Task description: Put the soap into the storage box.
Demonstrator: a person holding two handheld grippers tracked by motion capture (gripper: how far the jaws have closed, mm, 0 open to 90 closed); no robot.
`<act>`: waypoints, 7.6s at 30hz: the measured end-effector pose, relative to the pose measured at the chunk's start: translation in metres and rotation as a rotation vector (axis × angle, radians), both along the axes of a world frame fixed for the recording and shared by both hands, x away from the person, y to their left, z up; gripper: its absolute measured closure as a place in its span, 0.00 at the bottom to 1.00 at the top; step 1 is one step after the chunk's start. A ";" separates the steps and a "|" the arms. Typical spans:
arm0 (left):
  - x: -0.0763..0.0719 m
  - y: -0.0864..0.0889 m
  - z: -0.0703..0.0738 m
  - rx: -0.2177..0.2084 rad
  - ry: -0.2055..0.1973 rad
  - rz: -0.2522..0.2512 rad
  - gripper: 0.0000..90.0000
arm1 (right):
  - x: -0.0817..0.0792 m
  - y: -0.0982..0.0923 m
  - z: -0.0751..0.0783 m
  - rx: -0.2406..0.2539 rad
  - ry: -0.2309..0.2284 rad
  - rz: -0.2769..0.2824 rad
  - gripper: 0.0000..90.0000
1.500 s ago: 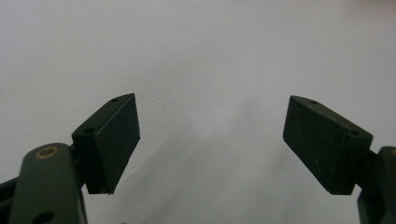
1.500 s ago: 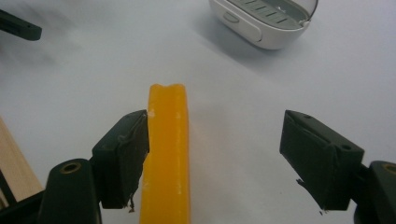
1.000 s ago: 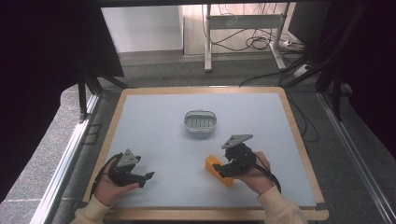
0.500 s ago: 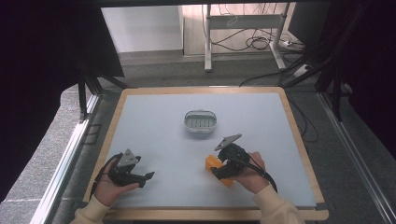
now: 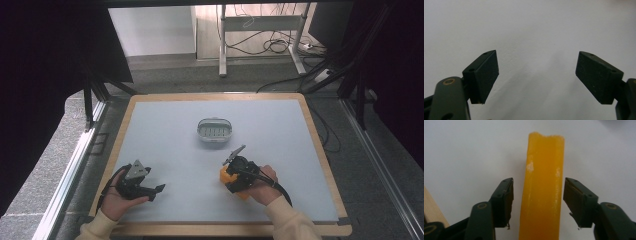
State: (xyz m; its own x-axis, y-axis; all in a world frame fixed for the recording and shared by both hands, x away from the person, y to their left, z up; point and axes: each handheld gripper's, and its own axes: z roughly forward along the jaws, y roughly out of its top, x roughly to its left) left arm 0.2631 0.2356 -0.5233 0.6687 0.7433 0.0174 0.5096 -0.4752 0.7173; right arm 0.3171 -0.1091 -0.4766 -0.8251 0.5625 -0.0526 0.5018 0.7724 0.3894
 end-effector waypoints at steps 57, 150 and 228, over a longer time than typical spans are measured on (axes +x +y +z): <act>0.000 0.000 -0.001 0.004 -0.007 -0.005 0.21 | -0.005 -0.016 0.030 0.054 -0.064 0.083 0.69; 0.001 0.000 -0.002 0.005 0.000 -0.008 0.21 | 0.069 -0.004 0.078 0.094 -0.114 0.173 0.69; 0.001 0.002 -0.002 0.005 0.000 -0.009 0.21 | 0.153 0.040 0.082 0.071 -0.091 0.344 0.69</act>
